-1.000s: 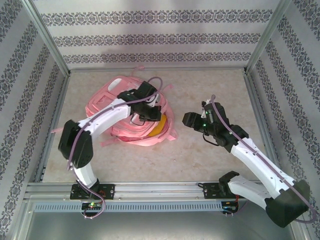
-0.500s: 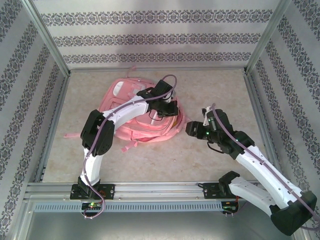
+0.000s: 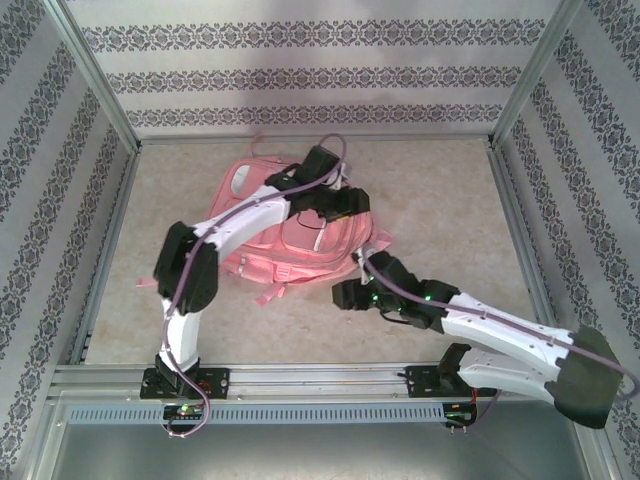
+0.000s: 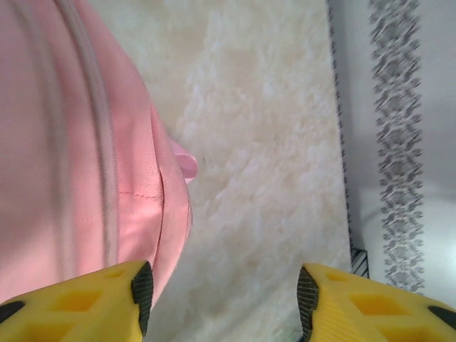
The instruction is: Pack the student bag
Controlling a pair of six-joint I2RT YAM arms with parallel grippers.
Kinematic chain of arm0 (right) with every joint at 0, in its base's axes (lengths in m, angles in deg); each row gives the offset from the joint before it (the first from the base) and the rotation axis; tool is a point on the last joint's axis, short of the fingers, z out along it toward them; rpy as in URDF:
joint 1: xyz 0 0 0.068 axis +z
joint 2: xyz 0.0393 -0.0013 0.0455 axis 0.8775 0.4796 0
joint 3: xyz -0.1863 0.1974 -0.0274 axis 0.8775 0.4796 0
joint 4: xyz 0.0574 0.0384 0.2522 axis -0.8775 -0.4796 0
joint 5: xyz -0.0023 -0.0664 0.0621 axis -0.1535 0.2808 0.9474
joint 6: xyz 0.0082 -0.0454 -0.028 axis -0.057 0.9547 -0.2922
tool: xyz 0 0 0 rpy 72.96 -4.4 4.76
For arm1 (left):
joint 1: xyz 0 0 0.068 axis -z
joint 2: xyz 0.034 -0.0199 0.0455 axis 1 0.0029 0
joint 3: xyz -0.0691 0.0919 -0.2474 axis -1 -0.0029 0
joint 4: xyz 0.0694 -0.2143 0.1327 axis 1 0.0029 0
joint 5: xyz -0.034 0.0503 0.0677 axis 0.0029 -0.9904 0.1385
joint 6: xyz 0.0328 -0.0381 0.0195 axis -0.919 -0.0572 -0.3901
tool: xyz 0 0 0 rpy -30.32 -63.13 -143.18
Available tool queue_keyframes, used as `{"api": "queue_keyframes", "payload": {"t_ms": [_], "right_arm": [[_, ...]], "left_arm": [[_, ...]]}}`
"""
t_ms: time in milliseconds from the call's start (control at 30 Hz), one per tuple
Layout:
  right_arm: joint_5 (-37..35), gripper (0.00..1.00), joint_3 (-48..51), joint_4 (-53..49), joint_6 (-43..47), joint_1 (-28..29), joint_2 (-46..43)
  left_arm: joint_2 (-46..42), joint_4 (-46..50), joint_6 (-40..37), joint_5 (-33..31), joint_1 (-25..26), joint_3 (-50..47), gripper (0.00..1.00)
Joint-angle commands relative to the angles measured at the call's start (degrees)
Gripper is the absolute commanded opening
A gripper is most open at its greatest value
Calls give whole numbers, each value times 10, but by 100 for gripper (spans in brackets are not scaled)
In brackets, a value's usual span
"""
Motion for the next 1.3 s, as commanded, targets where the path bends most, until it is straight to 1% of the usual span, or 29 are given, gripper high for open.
{"api": "queue_keyframes", "payload": {"t_ms": [0, 100, 167, 233, 333, 433, 533, 700, 933, 1100, 1267], "right_arm": [[-14, 59, 9, 168, -10, 28, 62], [-11, 59, -5, 243, -37, 53, 158], [-22, 59, -24, 286, -53, 71, 215], [-46, 58, -35, 338, -88, 83, 273], [-69, 56, -51, 399, -139, 89, 349], [-79, 55, -77, 425, -159, 96, 401], [-87, 54, -105, 414, -165, 98, 436], [-111, 52, -112, 414, -186, 98, 469], [-111, 48, -120, 396, -213, 101, 487], [-114, 41, -146, 336, -216, 106, 492], [-115, 37, -189, 252, -215, 109, 506]], "left_arm": [[-114, 51, -18, -70, -39, -28, 59], [-189, 101, -13, -150, -64, -62, 59], [-238, 107, -7, -181, -74, -93, 60], [-281, 120, 2, -208, -87, -117, 61], [-336, 126, 19, -221, -104, -152, 61], [-367, 135, 19, -222, -113, -173, 62], [-380, 152, 12, -214, -121, -182, 62], [-402, 159, 12, -205, -136, -197, 63], [-408, 161, 8, -206, -136, -204, 63], [-409, 161, 13, -207, -136, -205, 63], [-407, 158, 18, -208, -136, -205, 63]]}}
